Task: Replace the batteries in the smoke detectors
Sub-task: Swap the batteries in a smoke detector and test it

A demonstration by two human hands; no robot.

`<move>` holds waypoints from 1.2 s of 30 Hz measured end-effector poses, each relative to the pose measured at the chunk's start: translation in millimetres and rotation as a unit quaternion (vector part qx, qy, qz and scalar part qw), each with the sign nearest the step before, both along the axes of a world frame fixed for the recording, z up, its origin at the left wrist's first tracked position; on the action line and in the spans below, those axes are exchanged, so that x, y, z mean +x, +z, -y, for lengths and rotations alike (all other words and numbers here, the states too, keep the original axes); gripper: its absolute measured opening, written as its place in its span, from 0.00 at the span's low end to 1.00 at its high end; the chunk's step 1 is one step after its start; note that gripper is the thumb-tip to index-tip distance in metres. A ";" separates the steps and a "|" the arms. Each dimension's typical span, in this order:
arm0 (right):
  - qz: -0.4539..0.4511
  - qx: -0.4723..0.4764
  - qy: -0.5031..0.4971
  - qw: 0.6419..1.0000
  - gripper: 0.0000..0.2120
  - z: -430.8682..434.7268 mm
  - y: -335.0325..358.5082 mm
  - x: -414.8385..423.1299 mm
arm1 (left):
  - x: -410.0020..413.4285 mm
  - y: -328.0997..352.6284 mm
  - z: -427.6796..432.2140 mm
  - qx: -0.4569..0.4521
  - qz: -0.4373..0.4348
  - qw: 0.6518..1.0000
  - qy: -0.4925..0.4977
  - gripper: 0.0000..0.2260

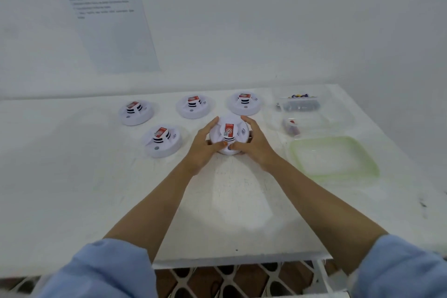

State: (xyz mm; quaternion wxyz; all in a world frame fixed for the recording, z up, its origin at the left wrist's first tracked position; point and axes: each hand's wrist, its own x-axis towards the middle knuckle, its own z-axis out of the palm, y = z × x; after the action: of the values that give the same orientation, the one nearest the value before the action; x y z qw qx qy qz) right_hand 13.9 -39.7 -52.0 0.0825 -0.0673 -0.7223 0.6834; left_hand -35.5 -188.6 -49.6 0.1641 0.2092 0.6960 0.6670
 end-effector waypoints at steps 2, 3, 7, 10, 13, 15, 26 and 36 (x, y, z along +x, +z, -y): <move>-0.009 0.028 -0.012 1.000 0.38 -1.1 -1.5 -4.7 | -1.6 -0.2 -0.4 -0.006 -0.008 1.000 0.003 0.30; -0.011 0.045 -0.018 0.999 0.40 -1.0 -2.1 -6.8 | -2.2 -0.4 -1.0 -0.006 -0.012 1.000 0.003 0.30; -0.010 0.123 -0.029 0.992 0.44 0.6 -9.2 -14.8 | -1.5 -0.5 -4.1 0.006 -0.025 1.000 0.013 0.30; -0.017 0.150 -0.028 0.988 0.48 1.3 -11.7 -15.6 | -4.2 -5.9 -3.6 0.000 -0.037 0.999 0.023 0.29; -0.024 0.138 -0.026 0.990 0.45 -1.3 -13.7 -15.6 | -7.5 -11.1 -2.5 -0.016 -0.051 0.998 0.034 0.29; -0.020 0.133 -0.026 0.991 0.42 -2.6 -14.5 -17.5 | -8.2 -12.3 -2.9 -0.019 -0.060 0.997 0.038 0.29; -0.019 0.135 -0.025 0.990 0.41 -2.8 -13.3 -12.0 | -12.1 -21.5 -3.7 -0.038 -0.082 0.994 0.065 0.29; -0.025 0.132 -0.023 0.991 0.39 -4.5 -14.5 -13.1 | -11.5 -22.5 -3.4 -0.034 -0.077 0.994 0.066 0.29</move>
State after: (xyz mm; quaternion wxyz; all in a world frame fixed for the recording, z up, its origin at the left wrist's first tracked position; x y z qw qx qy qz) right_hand 0.8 -35.2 -66.5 0.1239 -0.0553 -0.8019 0.5818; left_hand -47.1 -185.1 -72.1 0.0722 0.2081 0.7409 0.6344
